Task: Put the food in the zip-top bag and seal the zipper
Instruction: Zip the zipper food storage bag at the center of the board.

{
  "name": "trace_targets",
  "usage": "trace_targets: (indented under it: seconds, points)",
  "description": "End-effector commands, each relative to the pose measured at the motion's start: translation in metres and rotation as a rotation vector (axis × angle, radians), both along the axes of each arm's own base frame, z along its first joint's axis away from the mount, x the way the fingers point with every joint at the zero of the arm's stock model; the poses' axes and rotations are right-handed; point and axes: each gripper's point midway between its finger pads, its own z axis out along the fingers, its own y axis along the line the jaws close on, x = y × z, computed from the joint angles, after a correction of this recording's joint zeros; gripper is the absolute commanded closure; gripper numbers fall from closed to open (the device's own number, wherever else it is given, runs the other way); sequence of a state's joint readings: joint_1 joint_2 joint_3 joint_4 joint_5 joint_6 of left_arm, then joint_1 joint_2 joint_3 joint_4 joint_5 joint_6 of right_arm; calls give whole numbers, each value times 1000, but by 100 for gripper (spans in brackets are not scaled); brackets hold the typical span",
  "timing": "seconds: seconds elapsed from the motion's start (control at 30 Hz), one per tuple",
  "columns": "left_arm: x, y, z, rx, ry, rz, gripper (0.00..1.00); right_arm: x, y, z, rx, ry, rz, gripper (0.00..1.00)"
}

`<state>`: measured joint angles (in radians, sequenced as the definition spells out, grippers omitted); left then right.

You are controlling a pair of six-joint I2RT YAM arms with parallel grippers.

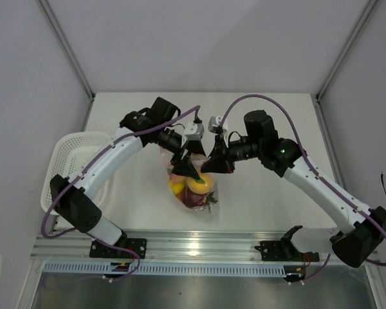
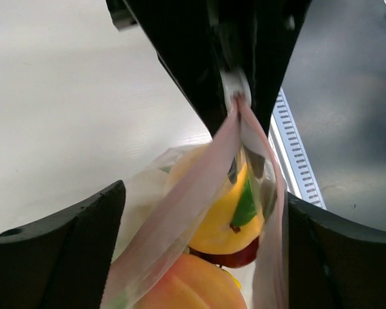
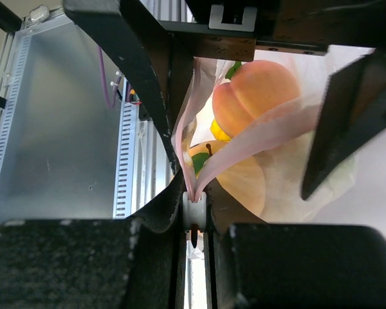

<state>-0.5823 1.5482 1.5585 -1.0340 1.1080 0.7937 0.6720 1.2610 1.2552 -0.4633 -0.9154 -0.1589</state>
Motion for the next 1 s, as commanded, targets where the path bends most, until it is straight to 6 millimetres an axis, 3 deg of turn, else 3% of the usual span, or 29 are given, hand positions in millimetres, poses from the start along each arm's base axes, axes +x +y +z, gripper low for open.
trace_targets:
  seconds: [0.0, 0.17, 0.33, 0.43, 0.47, 0.57, 0.77, 0.8, 0.83, 0.9, 0.97]
  points:
    - [-9, 7, 3, -5, -45, 2, 16, -3, -5, 26, 58, -84, 1, 100]
    - [-10, 15, 9, -16, -99, 48, 36, 0, -6, 24, 53, -82, -10, 100]
    - [-9, 23, 22, -55, -155, 105, 47, 4, -6, 17, 39, -75, -25, 100]
    - [-5, 24, 28, -72, -185, 154, 60, 5, -4, 15, 35, -66, -28, 100]
    - [-4, 24, 29, -66, -181, 173, 74, 6, -4, 14, 37, -64, -32, 100]
    - [1, 24, 24, -31, -128, 222, 99, 10, -1, 12, 36, -51, -42, 100]
    - [8, 22, 2, 57, 10, 284, 99, 14, 0, 18, 56, -46, -72, 100]
    - [11, 21, -3, 73, 37, 305, 99, 16, 1, 18, 56, -45, -80, 97]
    - [13, 21, -4, 80, 44, 318, 99, 17, 1, 19, 58, -43, -88, 80]
    - [18, 21, -4, 91, 60, 363, 99, 17, 1, 17, 54, -23, -102, 56]
    - [21, 25, -7, 111, 70, 422, 99, 18, 0, 17, 56, -13, -122, 46]
